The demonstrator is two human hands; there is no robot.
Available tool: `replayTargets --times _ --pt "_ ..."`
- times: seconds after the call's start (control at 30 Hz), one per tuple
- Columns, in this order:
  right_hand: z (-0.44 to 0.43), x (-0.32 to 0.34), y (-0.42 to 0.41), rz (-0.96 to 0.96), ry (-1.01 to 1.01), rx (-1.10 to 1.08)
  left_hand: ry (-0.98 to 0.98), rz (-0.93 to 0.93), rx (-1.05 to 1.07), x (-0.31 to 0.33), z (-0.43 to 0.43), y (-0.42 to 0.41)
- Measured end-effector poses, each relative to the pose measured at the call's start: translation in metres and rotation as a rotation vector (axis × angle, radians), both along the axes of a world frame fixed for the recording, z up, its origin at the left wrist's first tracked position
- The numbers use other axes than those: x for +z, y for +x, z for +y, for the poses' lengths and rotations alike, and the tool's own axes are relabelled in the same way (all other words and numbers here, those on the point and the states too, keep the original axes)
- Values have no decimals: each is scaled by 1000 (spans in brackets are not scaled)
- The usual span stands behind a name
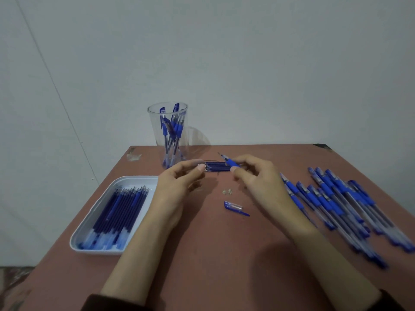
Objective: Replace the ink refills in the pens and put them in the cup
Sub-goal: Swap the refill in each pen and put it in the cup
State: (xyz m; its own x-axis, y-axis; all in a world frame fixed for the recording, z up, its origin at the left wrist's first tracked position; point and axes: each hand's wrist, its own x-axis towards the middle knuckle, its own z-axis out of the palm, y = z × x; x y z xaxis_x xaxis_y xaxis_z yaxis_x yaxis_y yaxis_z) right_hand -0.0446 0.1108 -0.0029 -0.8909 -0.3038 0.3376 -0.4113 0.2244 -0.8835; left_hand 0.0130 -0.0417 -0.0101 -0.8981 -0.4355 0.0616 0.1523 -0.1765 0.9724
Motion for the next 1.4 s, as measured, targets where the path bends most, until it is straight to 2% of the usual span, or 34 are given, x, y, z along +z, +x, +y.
replayTargets --times 0.1,0.2,0.57,0.87,1.03,1.23,1.4 --pt "-1 -2 5 159 165 -28 138 13 -34 2 0 1" --pt "0 -1 9 196 269 -26 186 21 -42 4 0 1" --pt "-1 0 13 254 368 -19 38 14 -77 -1 4 0" --pt "-6 -7 10 69 114 82 118 116 -104 1 6 0" --pt "-7 -3 11 -79 -67 200 42 59 -63 0 5 0" --pt "-8 -5 11 -80 -70 195 4 55 -163 0 9 1" --pt "-9 -3 15 -111 -116 250 -3 76 -145 -2 9 1"
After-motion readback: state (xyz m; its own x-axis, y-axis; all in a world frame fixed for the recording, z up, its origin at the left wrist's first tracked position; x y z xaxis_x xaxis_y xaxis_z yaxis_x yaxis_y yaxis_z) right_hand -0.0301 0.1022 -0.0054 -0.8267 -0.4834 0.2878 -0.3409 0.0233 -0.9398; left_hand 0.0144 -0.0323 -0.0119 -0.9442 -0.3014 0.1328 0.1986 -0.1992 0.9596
